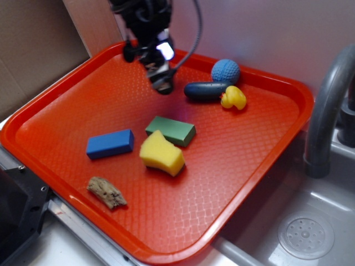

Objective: Grab the plastic pickle.

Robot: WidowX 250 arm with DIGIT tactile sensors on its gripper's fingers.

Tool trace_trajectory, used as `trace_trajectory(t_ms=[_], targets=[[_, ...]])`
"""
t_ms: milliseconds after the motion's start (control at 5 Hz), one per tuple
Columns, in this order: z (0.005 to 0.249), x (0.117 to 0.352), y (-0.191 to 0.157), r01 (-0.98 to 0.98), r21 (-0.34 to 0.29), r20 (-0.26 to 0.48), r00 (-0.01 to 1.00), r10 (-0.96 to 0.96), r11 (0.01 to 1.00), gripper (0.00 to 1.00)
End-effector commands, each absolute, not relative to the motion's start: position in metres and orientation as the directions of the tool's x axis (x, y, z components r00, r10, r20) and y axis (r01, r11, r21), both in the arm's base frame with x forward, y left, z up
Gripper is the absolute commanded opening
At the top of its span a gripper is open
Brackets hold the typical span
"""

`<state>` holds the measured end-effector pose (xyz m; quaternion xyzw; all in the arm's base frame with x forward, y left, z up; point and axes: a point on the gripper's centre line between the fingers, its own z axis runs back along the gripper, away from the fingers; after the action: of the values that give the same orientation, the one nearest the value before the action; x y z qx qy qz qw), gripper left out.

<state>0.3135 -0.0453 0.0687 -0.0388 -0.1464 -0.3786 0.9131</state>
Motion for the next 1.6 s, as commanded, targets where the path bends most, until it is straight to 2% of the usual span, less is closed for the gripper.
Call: trace_trajectory(t_ms=[0, 400, 600, 800, 1000, 1200, 1400], targets=[[0.093, 0.336, -0.07, 0.678, 0.09, 0.34, 0.668, -0.662, 0.73, 1.0], [0.093, 0.336, -0.07, 0.678, 0.09, 0.34, 0.668, -0.662, 0.73, 1.0], [0.066, 0.313, -0.084, 0.688, 0.076, 0.248, 0.688, -0.682, 0.722, 1.0], [0.036, 0.3, -0.099, 0.735, 0.062, 0.218, 0.65, -0.728, 0.675, 1.0], [0.036, 0.297, -0.111, 0.76, 0.09, 0.245, 0.609, -0.754, 0.643, 1.0], [0.037, 0.314, -0.116, 0.755, 0.147, 0.244, 0.598, -0.763, 0.639, 1.0], [0.028, 0.336, -0.112, 0.718, 0.138, 0.216, 0.651, -0.728, 0.682, 0.19]])
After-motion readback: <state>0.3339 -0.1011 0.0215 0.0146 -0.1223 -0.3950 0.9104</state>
